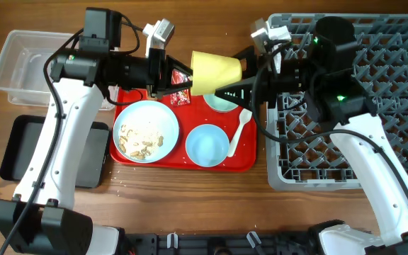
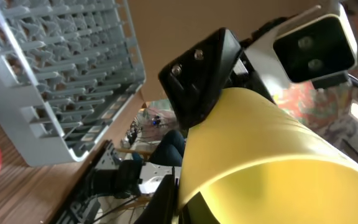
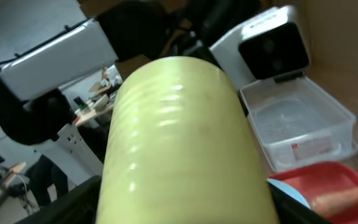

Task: Sort waste into correct bins and load items into the dishwasher rack
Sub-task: 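Hand the yellow cup from the left gripper to the right gripper, then place the yellow cup in the dish rack with the right gripper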

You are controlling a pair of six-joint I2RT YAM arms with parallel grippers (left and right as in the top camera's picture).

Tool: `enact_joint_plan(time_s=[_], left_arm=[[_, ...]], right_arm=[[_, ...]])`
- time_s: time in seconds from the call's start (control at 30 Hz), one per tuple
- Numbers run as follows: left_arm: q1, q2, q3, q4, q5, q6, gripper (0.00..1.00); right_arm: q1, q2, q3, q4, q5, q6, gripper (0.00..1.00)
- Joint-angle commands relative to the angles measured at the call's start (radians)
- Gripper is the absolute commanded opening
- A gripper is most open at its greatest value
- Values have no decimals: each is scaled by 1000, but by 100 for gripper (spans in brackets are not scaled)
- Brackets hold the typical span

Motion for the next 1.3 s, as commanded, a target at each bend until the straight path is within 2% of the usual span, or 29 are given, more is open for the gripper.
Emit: enact_joint_plan(time_s=[0.0,0.03,0.07,0.1,0.17,0.27,0.33,0.43,0.53,0.67,0.73,0.87,1.03,1.13,1.27], left_arm=[[-3,6,4,0,18,24,4],[-3,6,4,0,18,24,4],[-3,6,4,0,18,24,9],[-3,6,4,0,18,24,28],[6,6,4,9,13,24,100],[52,6,4,42,-18,19,100],[125,6,4,43,-23,19,100],[206,6,4,42,-24,20,100],[251,6,4,41,-72,20,100],[247,6,4,36,-163,20,100],[242,6,3,24,-197,20,100],[239,6,3,17,-226,20,100],[240,6,3,11,-235,20,100],[240,6,3,10,-248,20,100],[250,-11,4,10,-258,21,97]], right_arm=[[4,5,14,49,-72,43,61],[4,5,14,48,-72,45,56],[3,5,14,47,-71,47,51],[-4,5,14,46,-64,48,49],[-36,-1,14,43,-38,48,49],[-132,-30,14,-30,31,48,49],[-224,-65,14,-211,182,12,49],[-305,-119,14,-531,634,18,49],[-312,-150,14,-787,986,24,49],[-312,-132,14,-1083,1138,69,49],[-312,-107,14,-1176,1186,76,49],[-311,-48,14,-1262,1184,76,50],[-290,29,14,-1278,1167,79,79],[-261,37,14,-1229,1162,98,83],[-181,17,61,-1116,1138,143,84]])
